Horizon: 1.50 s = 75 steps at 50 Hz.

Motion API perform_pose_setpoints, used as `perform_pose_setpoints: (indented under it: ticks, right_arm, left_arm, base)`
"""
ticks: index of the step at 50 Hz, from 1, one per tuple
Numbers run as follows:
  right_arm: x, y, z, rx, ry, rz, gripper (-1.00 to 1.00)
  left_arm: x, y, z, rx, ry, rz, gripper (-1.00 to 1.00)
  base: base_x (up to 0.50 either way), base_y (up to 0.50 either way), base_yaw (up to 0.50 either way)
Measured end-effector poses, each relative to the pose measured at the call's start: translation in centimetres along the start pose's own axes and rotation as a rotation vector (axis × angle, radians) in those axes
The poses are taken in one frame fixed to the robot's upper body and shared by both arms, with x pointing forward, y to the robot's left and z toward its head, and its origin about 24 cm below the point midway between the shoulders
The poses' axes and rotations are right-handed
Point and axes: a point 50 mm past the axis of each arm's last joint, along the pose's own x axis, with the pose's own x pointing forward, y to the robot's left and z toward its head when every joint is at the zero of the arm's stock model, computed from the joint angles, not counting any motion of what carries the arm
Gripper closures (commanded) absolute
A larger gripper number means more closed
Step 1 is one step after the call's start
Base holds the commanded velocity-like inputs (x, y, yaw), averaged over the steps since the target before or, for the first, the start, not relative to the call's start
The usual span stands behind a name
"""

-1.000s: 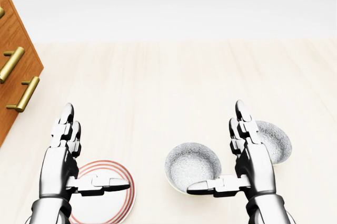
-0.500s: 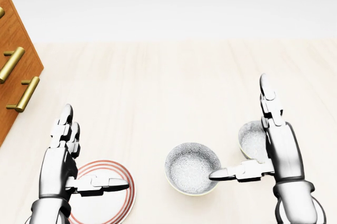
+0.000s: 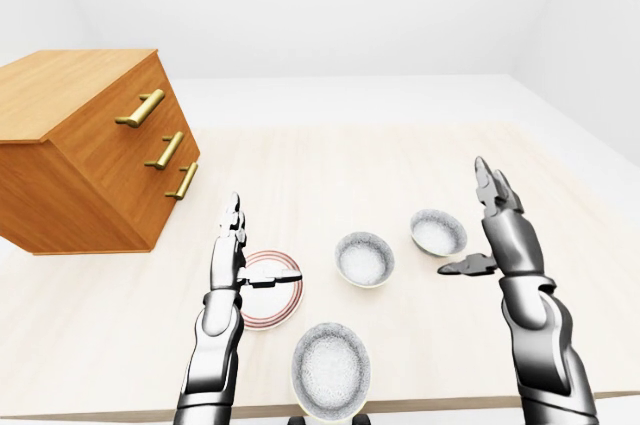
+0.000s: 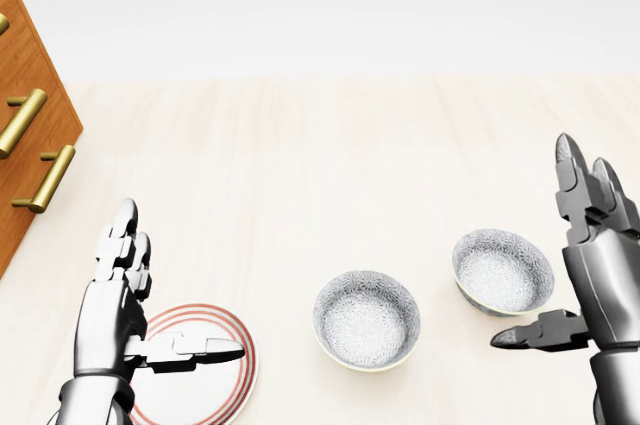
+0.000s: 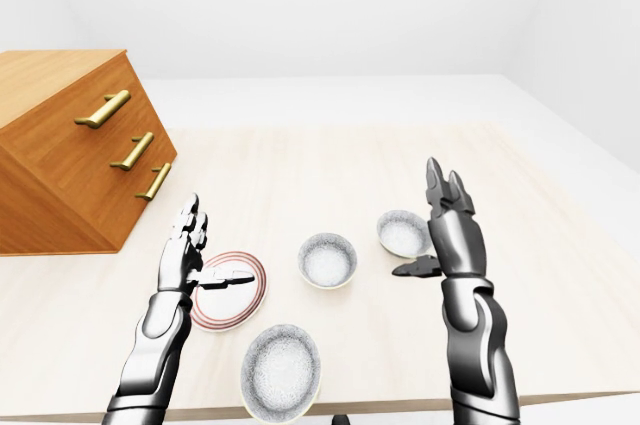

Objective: Stack the bowl at the front on the bowl in the middle.

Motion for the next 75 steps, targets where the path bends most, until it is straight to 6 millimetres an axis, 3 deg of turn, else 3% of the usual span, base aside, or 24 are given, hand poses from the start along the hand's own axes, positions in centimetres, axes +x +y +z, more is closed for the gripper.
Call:
perform_pose_setpoints:
  ticks: [10,17,40,62,75]
  right_arm:
    - [-0.2,-0.2,-0.8,-0.185,0.034,-0.031,-1.00]
    - [-0.1,0.6,-1.1,-0.264,0.038,-0.039,-1.00]
    - [0.3,4.9,-1.7,-0.339,0.015,-0.028,-1.00]
    - [0.8,5.6,-1.7,-0.550,-0.092,-0.093,-1.00]
    - [0.7,6.7,-2.1,-0.553,-0.090,-0.069,-1.00]
  left_arm:
    - [0.0,0.0,0.0,0.000,0.001,0.001,-1.00]
    - [0.0,-0.1,-0.1,0.002,0.002,-0.001,-1.00]
    - [-0.1,-0.2,-0.2,0.006,0.005,-0.005,-1.00]
    - [-0.1,-0.2,-0.5,0.007,0.008,-0.008,-1.00]
    - [0.0,-0.3,-0.6,0.008,0.009,-0.009,-1.00]
  base:
    - [0.00,0.00,0.00]
    - [0.00,0.00,0.00]
    - [0.00,0.00,0.00]
    - [0.00,0.00,0.00]
    - [0.00,0.00,0.00]
